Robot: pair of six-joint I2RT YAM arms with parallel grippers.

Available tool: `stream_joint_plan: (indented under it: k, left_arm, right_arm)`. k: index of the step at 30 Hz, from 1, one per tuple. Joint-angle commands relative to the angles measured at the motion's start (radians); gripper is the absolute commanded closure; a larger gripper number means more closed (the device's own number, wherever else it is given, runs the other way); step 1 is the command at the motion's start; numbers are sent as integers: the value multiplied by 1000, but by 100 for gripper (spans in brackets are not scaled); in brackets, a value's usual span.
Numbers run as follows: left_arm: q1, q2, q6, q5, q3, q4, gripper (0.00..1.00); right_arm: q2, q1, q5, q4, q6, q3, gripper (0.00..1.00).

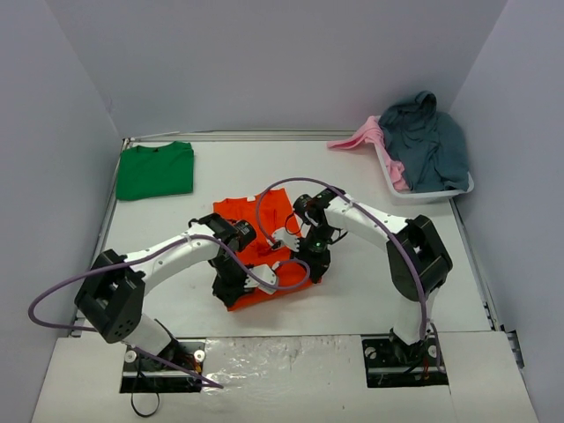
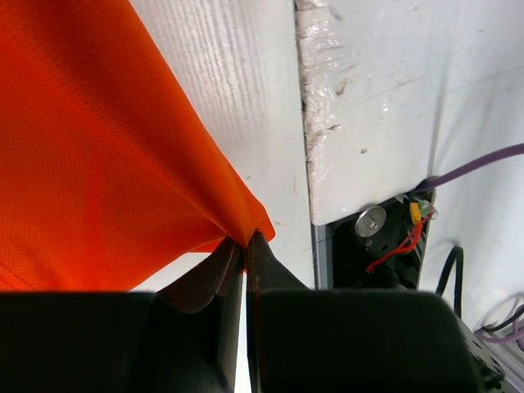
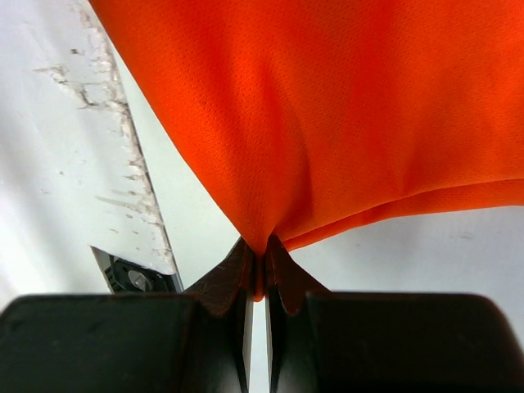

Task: Fold and stack the t-shirts
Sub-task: Fold the long partially folded tshirt into a neat square

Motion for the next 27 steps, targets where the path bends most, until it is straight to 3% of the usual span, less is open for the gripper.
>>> stream_joint_plan:
  k: [1,10,27]
  left_arm:
    - [15,-61,66,39,32,-142,98]
    - [137,-142,58,105,108,-149,98]
    - [348,-189,6,65,197,-65,98]
  right_arm:
    - [-66,9,-21,-118,-24,-8,100]
    - [-98,12,-26,-151,-51,90,100]
    - [61,-34,42,-139,-83,452,100]
